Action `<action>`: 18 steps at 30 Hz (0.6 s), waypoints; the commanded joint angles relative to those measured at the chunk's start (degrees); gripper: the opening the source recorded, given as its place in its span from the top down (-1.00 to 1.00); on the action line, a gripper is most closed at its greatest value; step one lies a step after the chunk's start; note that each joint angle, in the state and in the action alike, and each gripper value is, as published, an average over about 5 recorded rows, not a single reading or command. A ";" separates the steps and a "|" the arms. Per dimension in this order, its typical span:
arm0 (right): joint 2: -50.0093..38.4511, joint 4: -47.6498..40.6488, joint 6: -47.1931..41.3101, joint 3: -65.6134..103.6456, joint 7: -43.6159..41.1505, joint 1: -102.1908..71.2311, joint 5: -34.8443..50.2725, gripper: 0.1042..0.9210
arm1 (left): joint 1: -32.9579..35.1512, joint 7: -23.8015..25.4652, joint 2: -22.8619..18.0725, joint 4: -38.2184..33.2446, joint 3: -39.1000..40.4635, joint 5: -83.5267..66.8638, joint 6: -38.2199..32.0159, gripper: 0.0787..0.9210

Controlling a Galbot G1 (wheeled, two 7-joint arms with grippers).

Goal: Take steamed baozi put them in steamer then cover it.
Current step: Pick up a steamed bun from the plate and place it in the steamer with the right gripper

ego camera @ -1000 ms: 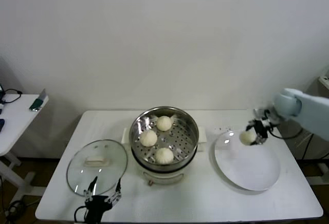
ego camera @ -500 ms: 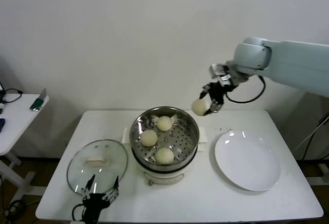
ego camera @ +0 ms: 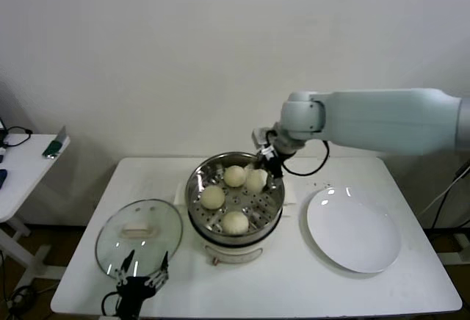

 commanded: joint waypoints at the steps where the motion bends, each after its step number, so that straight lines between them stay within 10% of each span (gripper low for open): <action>1: 4.06 -1.70 -2.73 -0.34 3.87 -6.26 -3.50 -0.39 | 0.09 0.01 0.17 -0.09 -0.02 -0.07 -0.01 -0.77; 18: 3.67 -0.98 -2.50 -1.71 4.06 -5.89 -5.53 -0.40 | -0.05 0.14 0.11 -0.64 0.10 -0.10 0.28 -0.77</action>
